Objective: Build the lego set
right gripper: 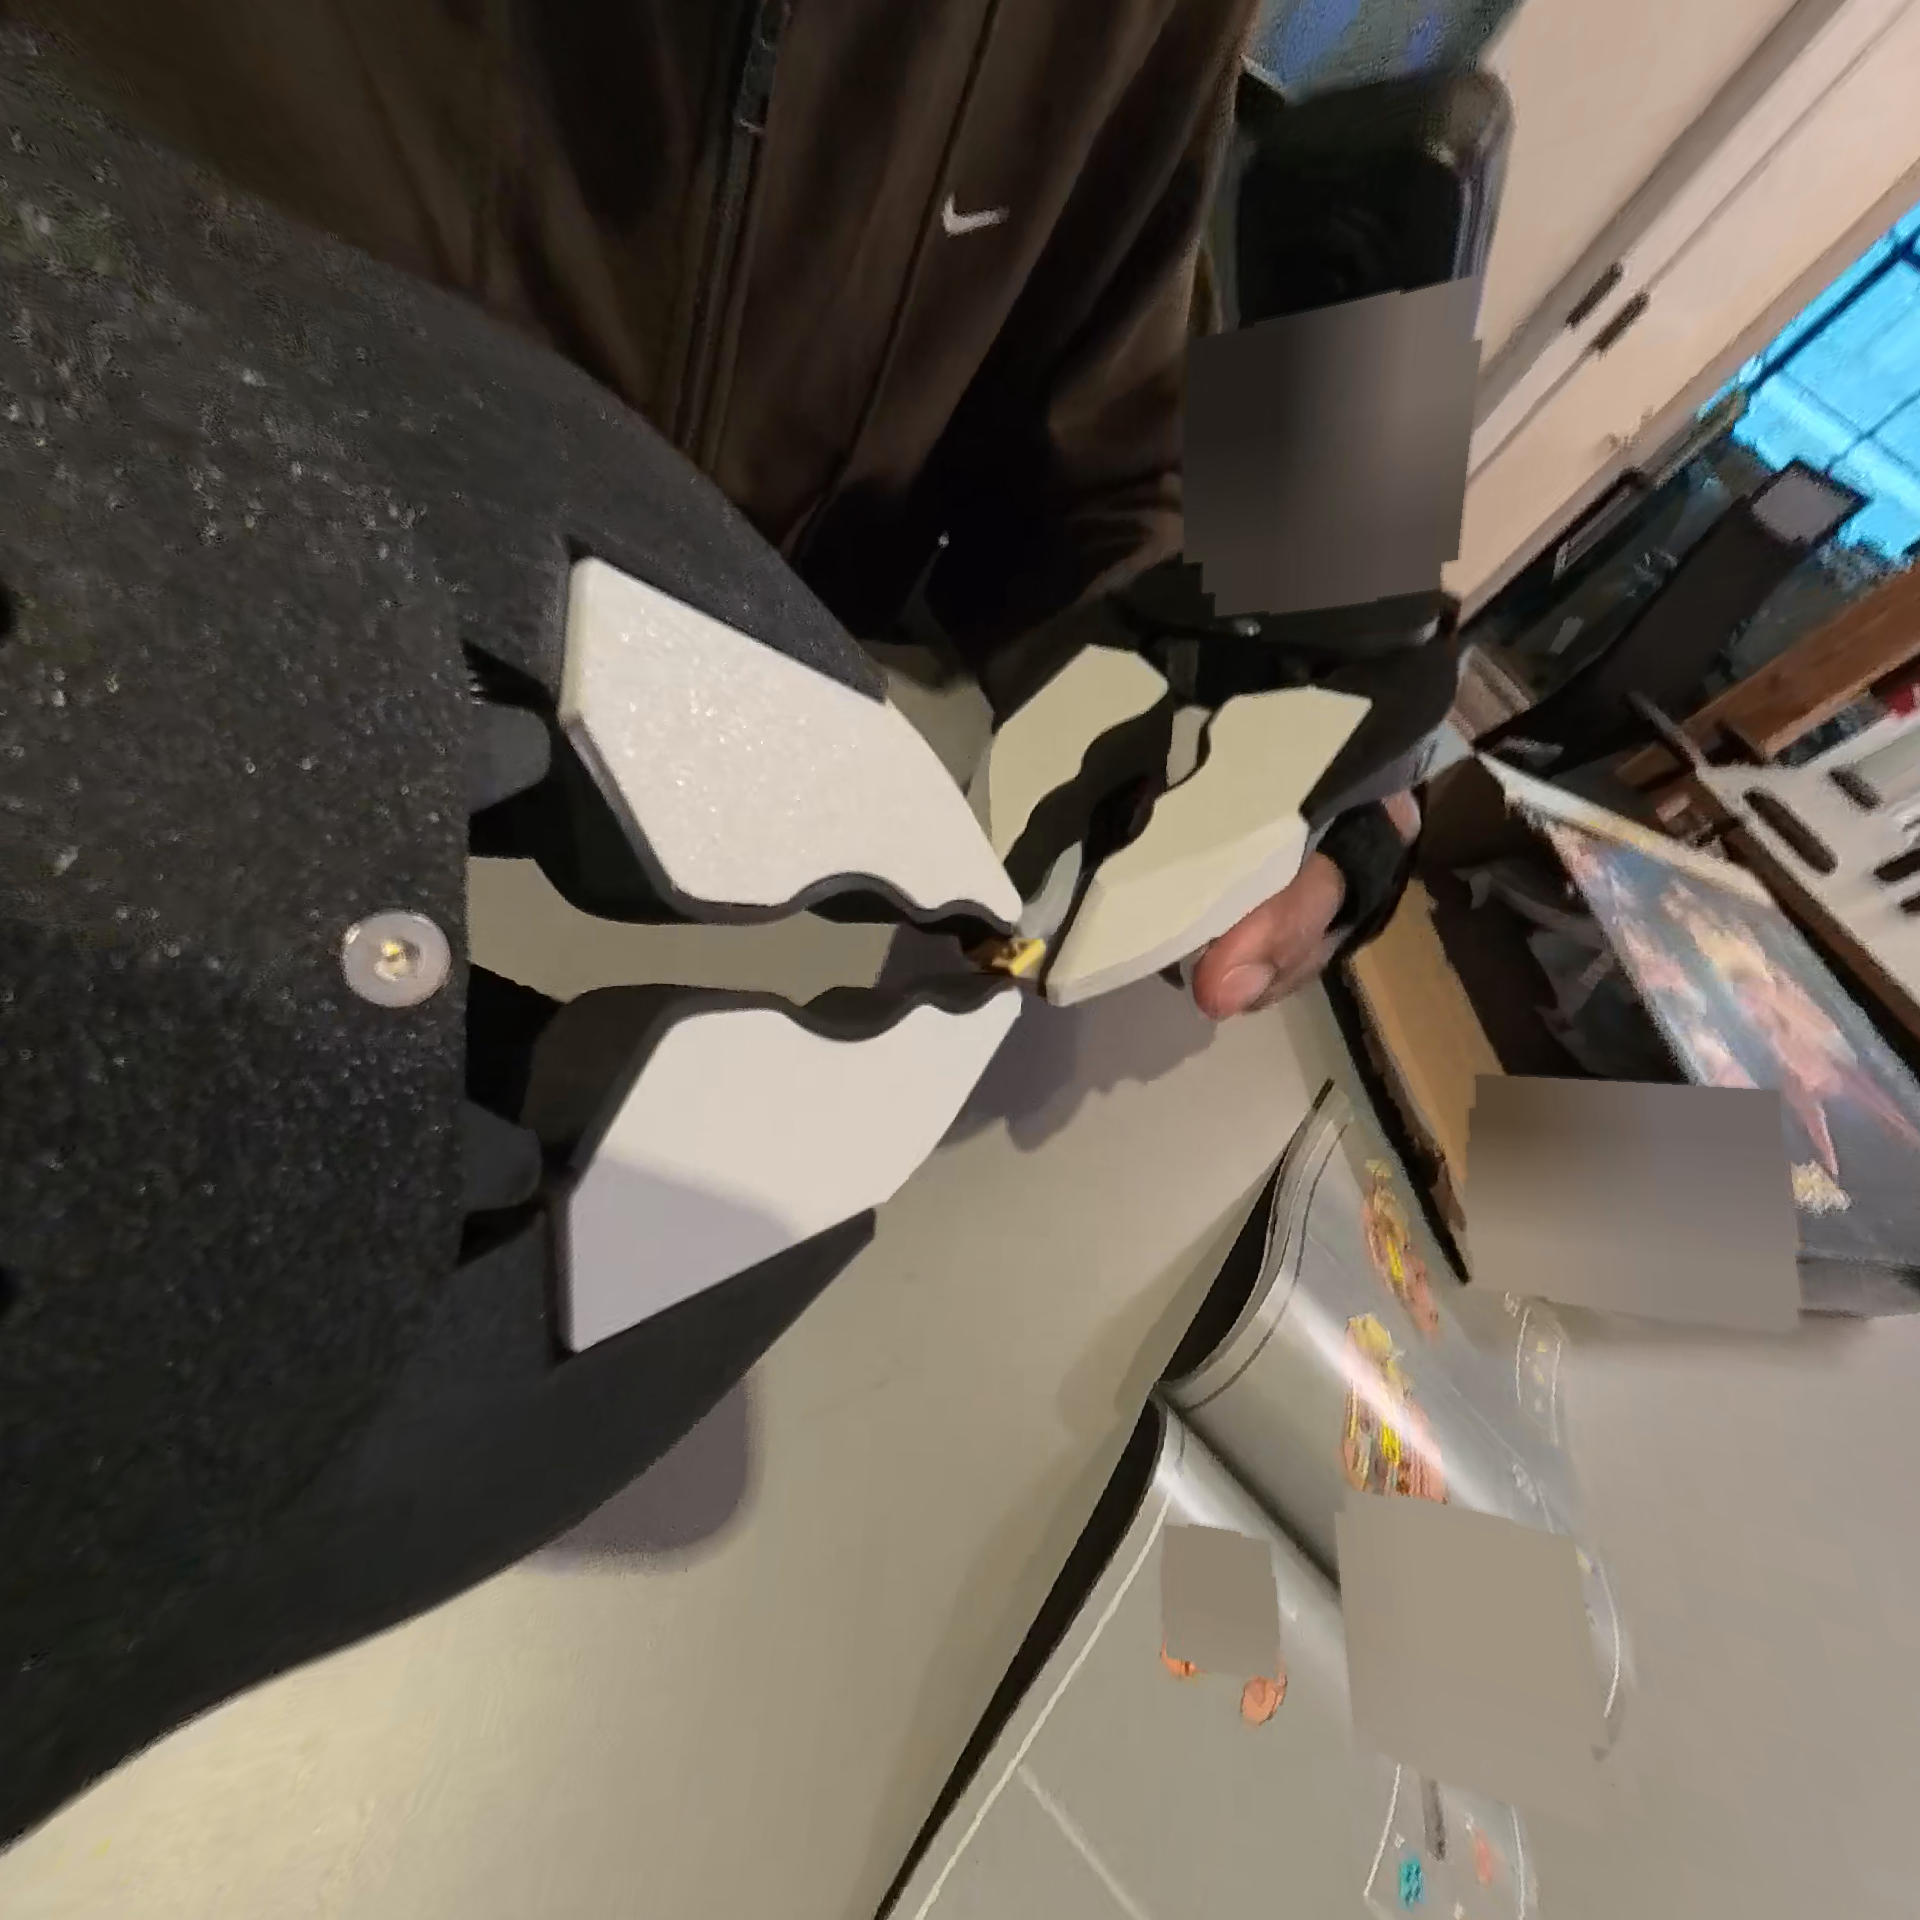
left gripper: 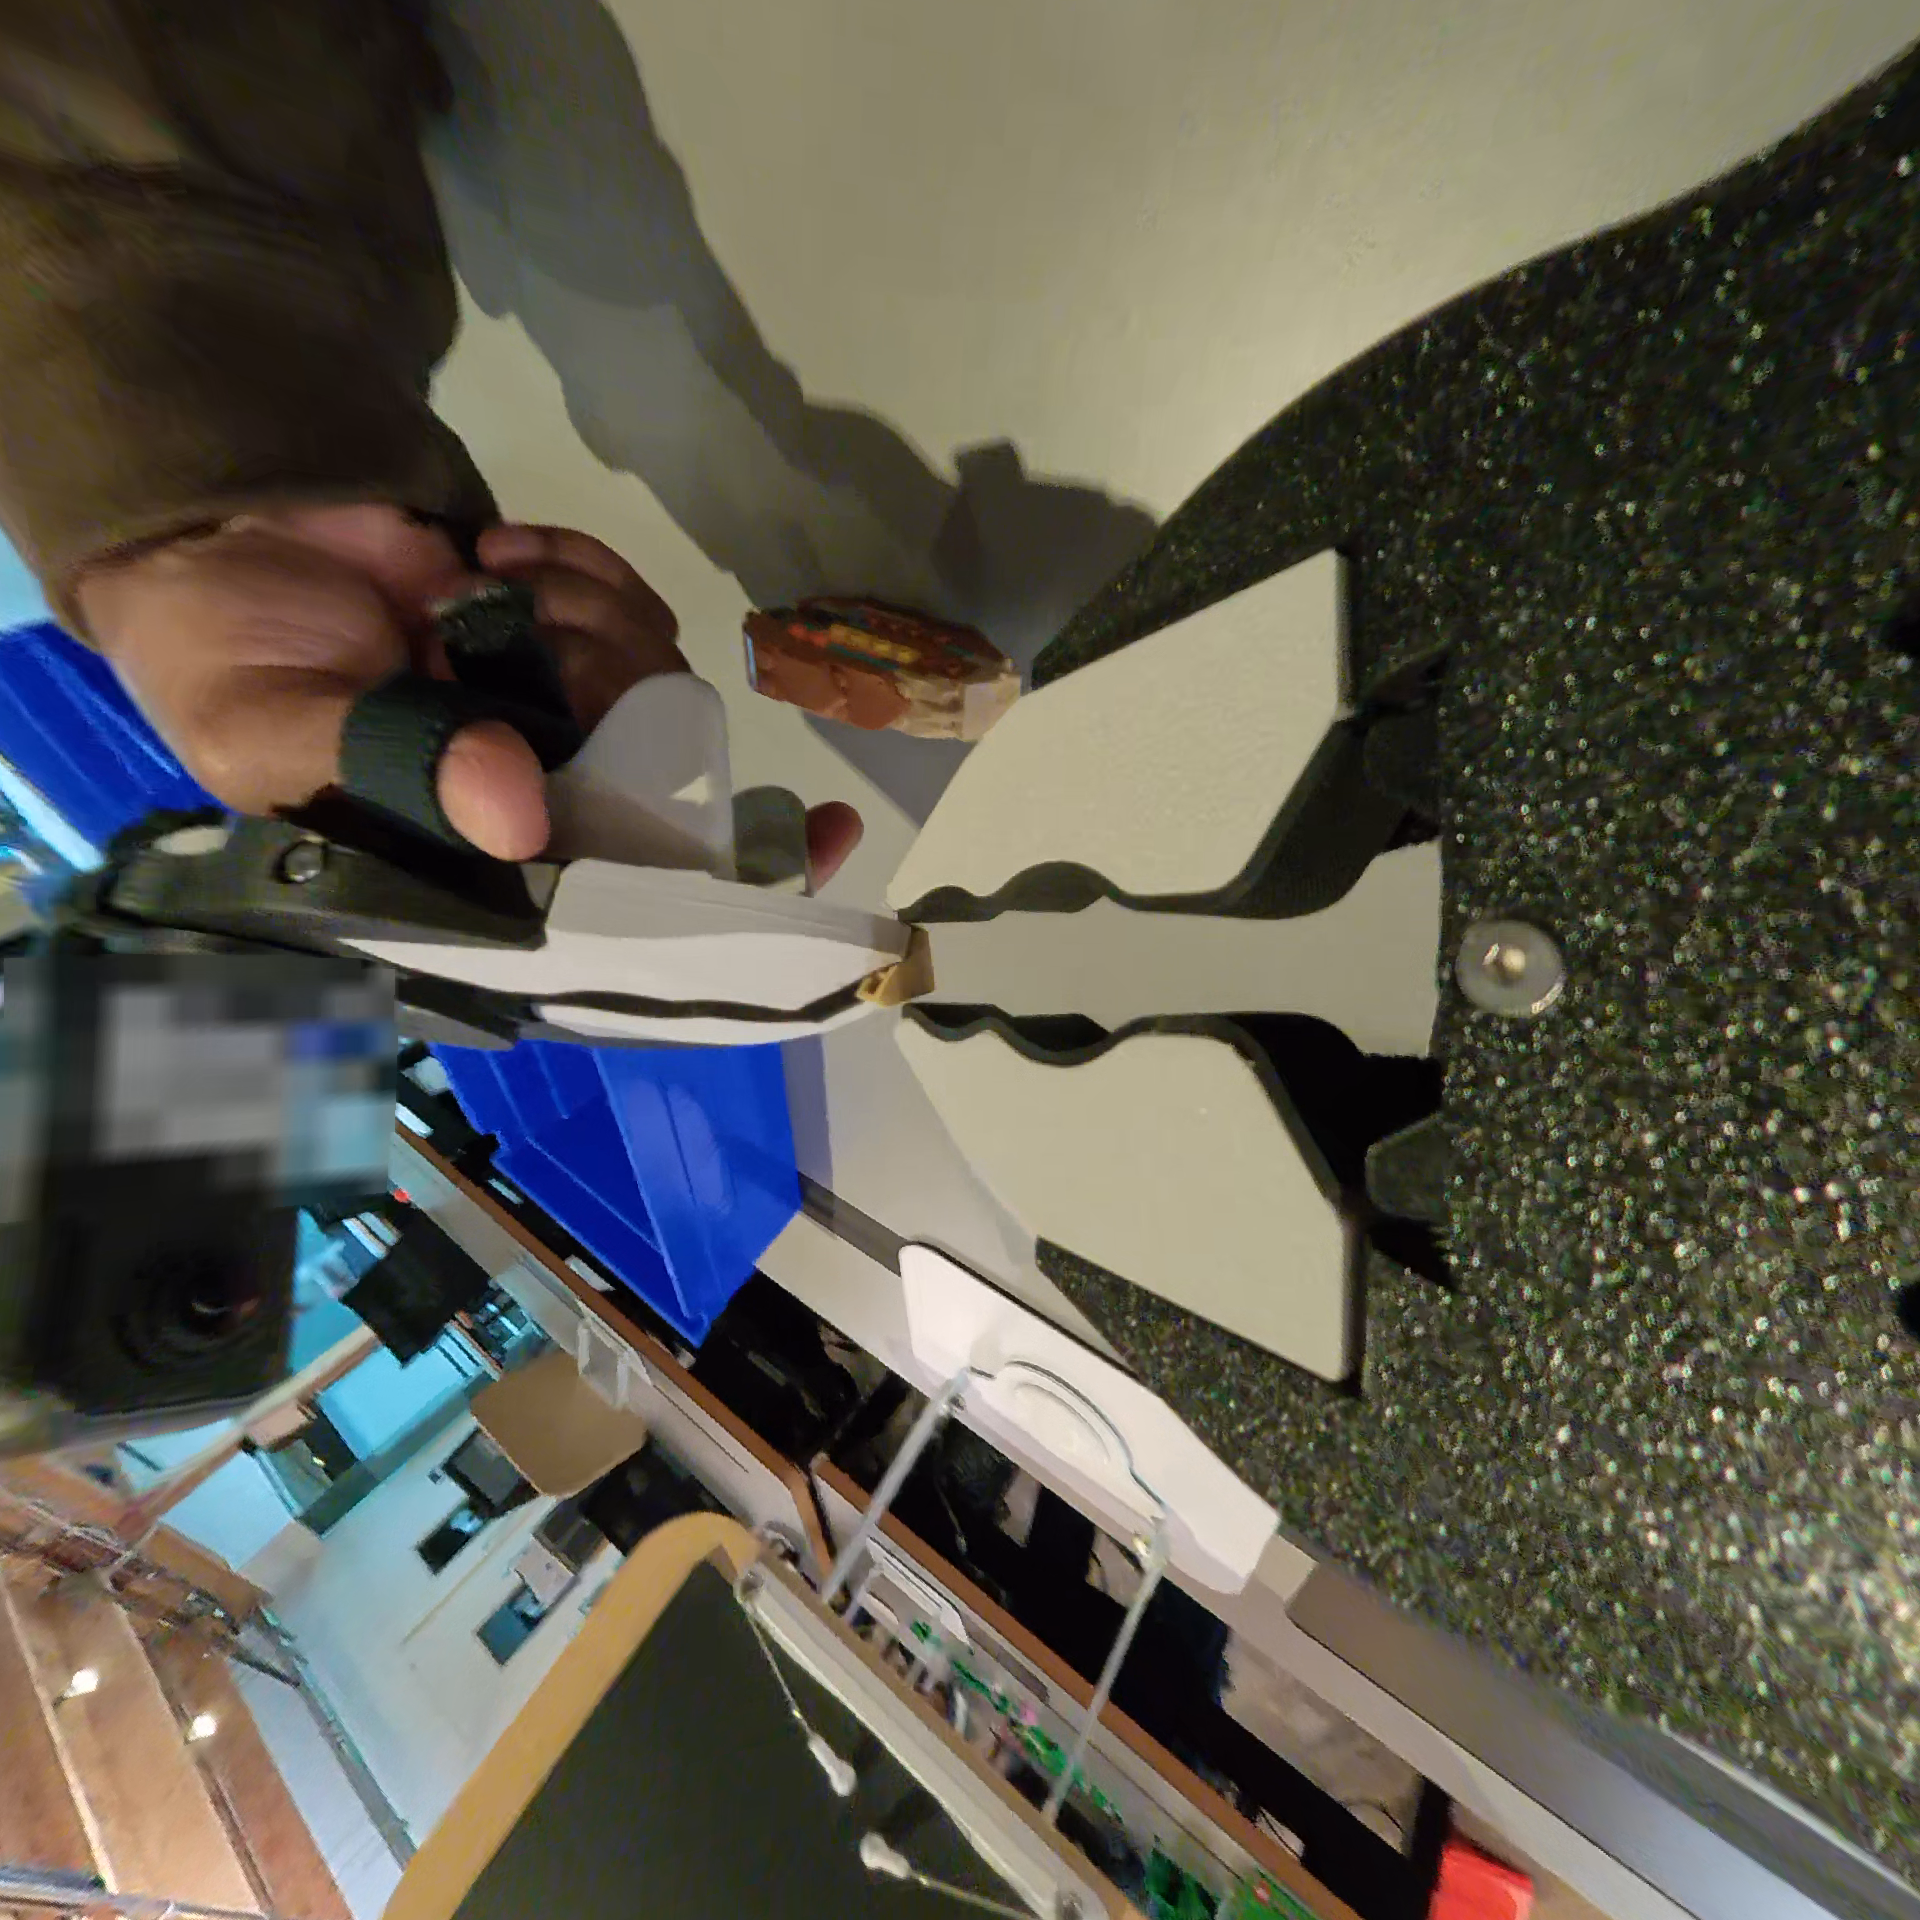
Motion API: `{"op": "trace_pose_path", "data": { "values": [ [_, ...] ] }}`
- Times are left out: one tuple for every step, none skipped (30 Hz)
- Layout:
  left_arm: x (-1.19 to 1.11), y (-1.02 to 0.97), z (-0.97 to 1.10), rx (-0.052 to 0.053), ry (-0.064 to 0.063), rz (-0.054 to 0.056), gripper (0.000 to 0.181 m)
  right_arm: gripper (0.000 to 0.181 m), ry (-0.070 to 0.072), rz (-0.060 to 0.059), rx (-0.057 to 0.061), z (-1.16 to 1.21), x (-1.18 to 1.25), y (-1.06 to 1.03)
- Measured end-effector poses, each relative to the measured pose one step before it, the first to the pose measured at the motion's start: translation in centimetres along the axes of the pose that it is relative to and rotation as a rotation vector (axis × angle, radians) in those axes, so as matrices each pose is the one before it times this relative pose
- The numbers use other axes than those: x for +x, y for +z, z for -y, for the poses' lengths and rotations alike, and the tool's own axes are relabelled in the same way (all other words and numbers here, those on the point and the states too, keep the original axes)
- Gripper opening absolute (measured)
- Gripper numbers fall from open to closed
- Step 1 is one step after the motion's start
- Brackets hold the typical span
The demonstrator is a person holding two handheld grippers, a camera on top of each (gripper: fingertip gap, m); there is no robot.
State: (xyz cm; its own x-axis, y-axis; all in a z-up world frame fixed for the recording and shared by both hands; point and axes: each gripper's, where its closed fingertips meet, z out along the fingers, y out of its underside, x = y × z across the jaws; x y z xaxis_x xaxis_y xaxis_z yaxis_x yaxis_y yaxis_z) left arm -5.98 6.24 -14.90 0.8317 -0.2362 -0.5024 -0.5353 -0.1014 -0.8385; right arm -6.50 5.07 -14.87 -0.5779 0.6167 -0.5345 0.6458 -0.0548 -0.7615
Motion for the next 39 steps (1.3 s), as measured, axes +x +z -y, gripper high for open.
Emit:
{"op": "trace_pose_path", "data": {
  "values": [
    [0.162,-0.183,0.311,0.0263,-0.0031,-0.0216,0.015,0.006,-0.0020,0.0358,0.0119,0.142,-0.438,-0.105],
    [0.156,-0.213,0.330,0.0277,-0.0035,-0.0220,0.016,0.006,-0.0067,0.0500,0.0208,0.252,-0.657,-0.155],
    [0.048,-0.255,0.443,0.0350,-0.0049,-0.0137,0.016,0.006,0.0059,0.0460,0.0145,0.158,-0.548,-0.142],
    [0.022,-0.286,0.566,0.0418,-0.0077,-0.0124,0.017,0.006,0.0066,0.0438,0.0107,0.119,-0.489,-0.133],
    [0.055,-0.298,0.623,0.0446,-0.0105,-0.0147,0.017,0.006,-0.0066,0.0558,0.0181,0.188,-0.712,-0.153],
    [0.046,-0.307,0.651,0.0438,-0.0092,-0.0125,0.017,0.006,-0.0033,0.0472,0.0190,0.219,-0.598,-0.154],
    [0.032,-0.305,0.646,0.0430,-0.0060,-0.0108,0.017,0.006,0.0036,0.0310,0.0163,0.223,-0.363,-0.136],
    [0.090,-0.289,0.637,0.0428,-0.0040,-0.0139,0.017,0.007,-0.0017,0.0399,0.0179,0.237,-0.518,-0.093],
    [0.164,-0.243,0.614,0.0409,-0.0034,-0.0178,0.017,0.006,-0.0004,0.0471,0.0119,0.143,-0.649,-0.031],
    [0.193,-0.178,0.484,0.0324,-0.0037,-0.0177,0.017,0.007,0.0049,0.0371,-0.0019,-0.079,-0.479,0.083],
    [0.200,-0.118,0.373,0.0248,-0.0014,-0.0163,0.017,0.007,-0.0002,0.0292,-0.0114,-0.252,-0.367,0.199],
    [0.189,-0.085,0.326,0.0216,0.0035,-0.0121,0.017,0.007,-0.0041,0.0304,-0.0172,-0.380,-0.382,0.274],
    [0.254,-0.069,0.306,0.0203,0.0085,-0.0135,0.017,0.006,-0.0004,0.0321,-0.0199,-0.441,-0.395,0.358],
    [0.319,-0.036,0.331,0.0202,0.0103,-0.0157,0.018,0.006,0.0010,0.0299,-0.0198,-0.428,-0.358,0.393],
    [0.331,0.011,0.295,0.0153,0.0126,-0.0147,0.018,0.006,-0.0035,0.0302,-0.0179,-0.366,-0.426,0.430],
    [0.408,0.056,0.210,0.0079,0.0167,-0.0170,0.019,0.006,-0.0049,0.0279,-0.0166,-0.323,-0.447,0.450],
    [0.582,0.099,0.146,0.0020,0.0218,-0.0261,0.019,0.006,-0.0036,0.0188,-0.0158,-0.251,-0.321,0.447],
    [0.569,0.094,0.151,0.0014,0.0253,-0.0226,0.020,0.006,-0.0051,0.0136,-0.0100,-0.141,-0.254,0.353],
    [0.450,0.035,0.368,0.0139,0.0193,-0.0172,0.020,0.006,-0.0059,0.0107,-0.0003,0.000,-0.201,0.235],
    [0.340,0.056,0.198,0.0015,0.0119,-0.0156,0.021,0.006,-0.0034,0.0079,0.0071,0.088,-0.116,0.120],
    [0.268,0.074,0.110,-0.0020,0.0120,-0.0123,0.022,0.006,-0.0002,0.0129,0.0088,0.098,-0.156,0.070],
    [0.251,0.055,0.156,0.0032,0.0109,-0.0098,0.022,0.007,-0.0005,0.0125,0.0064,0.035,-0.124,0.031],
    [0.133,0.063,0.113,0.0010,0.0071,-0.0031,0.023,0.006,-0.0024,0.0117,0.0034,-0.022,-0.125,0.029],
    [0.073,0.062,0.039,-0.0035,0.0086,-0.0008,0.023,0.006,-0.0026,0.0145,0.0027,-0.043,-0.189,0.053],
    [0.006,0.062,0.000,-0.0044,0.0093,0.0036,0.023,0.006,-0.0015,0.0121,0.0008,-0.057,-0.161,0.070],
    [-0.015,0.045,0.031,-0.0013,0.0066,0.0041,0.023,0.007,0.0001,0.0058,-0.0028,-0.084,-0.055,0.105],
    [0.026,0.028,0.064,0.0028,0.0022,0.0008,0.023,0.007,0.0017,0.0017,-0.0041,-0.099,0.012,0.115],
    [0.062,0.043,0.073,0.0039,0.0004,-0.0013,0.023,0.007,0.0020,0.0050,-0.0020,-0.066,-0.011,0.109],
    [0.075,0.051,0.040,0.0013,0.0022,-0.0018,0.022,0.007,0.0012,0.0075,-0.0006,-0.058,-0.057,0.089],
    [0.088,0.063,0.016,0.0003,0.0037,-0.0021,0.022,0.007,0.0012,0.0043,-0.0014,-0.063,0.007,0.072],
    [0.089,0.055,0.002,-0.0008,0.0038,-0.0021,0.022,0.007,0.0015,0.0041,0.0001,-0.046,-0.003,0.043],
    [0.066,0.030,0.009,0.0001,0.0023,-0.0017,0.021,0.006,0.0012,0.0068,0.0024,-0.012,-0.053,0.020],
    [0.016,0.029,0.012,0.0017,0.0011,0.0011,0.019,0.006,0.0007,0.0052,0.0008,-0.026,-0.033,0.029],
    [-0.036,-0.003,0.013,0.0016,-0.0001,0.0032,0.017,0.007,0.0015,0.0027,-0.0005,-0.052,0.002,0.039],
    [0.020,-0.004,0.012,0.0024,-0.0001,-0.0011,0.017,0.006,0.0029,0.0035,0.0030,0.000,-0.001,0.022],
    [-0.034,-0.024,0.002,0.0017,-0.0004,0.0030,0.016,0.006,0.0031,0.0028,0.0052,0.038,0.010,-0.013],
    [-0.062,0.004,-0.016,0.0007,-0.0004,0.0051,0.016,0.007,0.0023,0.0014,0.0055,0.047,0.017,-0.039],
    [-0.070,0.008,-0.047,-0.0010,-0.0008,0.0052,0.016,0.006,0.0007,-0.0006,0.0041,0.026,0.031,-0.057],
    [-0.045,0.013,-0.062,-0.0027,-0.0031,0.0029,0.016,0.007,-0.0009,-0.0027,0.0025,0.014,0.052,-0.056]
  ]
}}
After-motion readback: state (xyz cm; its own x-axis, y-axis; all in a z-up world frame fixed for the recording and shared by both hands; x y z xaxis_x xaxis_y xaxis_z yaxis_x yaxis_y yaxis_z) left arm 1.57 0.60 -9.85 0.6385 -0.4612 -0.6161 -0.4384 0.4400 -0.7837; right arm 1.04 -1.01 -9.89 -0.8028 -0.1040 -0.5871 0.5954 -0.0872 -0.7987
